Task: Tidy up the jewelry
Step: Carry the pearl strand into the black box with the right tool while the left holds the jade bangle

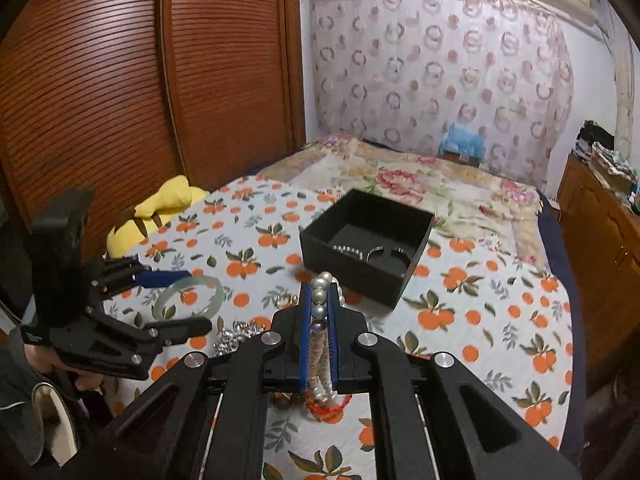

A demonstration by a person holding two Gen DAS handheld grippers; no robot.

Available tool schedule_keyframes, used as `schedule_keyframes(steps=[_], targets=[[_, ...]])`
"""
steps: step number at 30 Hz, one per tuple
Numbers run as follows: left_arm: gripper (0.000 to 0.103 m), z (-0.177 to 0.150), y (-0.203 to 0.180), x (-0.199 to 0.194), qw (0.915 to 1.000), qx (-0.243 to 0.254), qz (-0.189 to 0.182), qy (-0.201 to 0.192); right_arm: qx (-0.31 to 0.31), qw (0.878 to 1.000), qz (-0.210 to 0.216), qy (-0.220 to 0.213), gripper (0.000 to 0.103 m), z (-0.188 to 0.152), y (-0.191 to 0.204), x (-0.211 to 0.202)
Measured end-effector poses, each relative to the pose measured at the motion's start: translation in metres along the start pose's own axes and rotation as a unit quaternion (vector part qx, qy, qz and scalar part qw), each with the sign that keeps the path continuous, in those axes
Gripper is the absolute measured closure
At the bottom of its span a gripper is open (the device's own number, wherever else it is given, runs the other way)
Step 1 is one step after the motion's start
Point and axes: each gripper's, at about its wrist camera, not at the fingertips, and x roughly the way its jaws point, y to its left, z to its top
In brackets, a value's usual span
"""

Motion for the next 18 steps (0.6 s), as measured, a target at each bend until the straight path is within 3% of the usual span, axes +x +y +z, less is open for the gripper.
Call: schedule_keyframes(steps=[18], targets=[[0.034, 0.019, -0.005, -0.005, 0.9996, 0.013, 0.002, -0.026, -0.022, 0.999, -0.021, -0.035, 0.095, 0.048, -0.013, -0.012]])
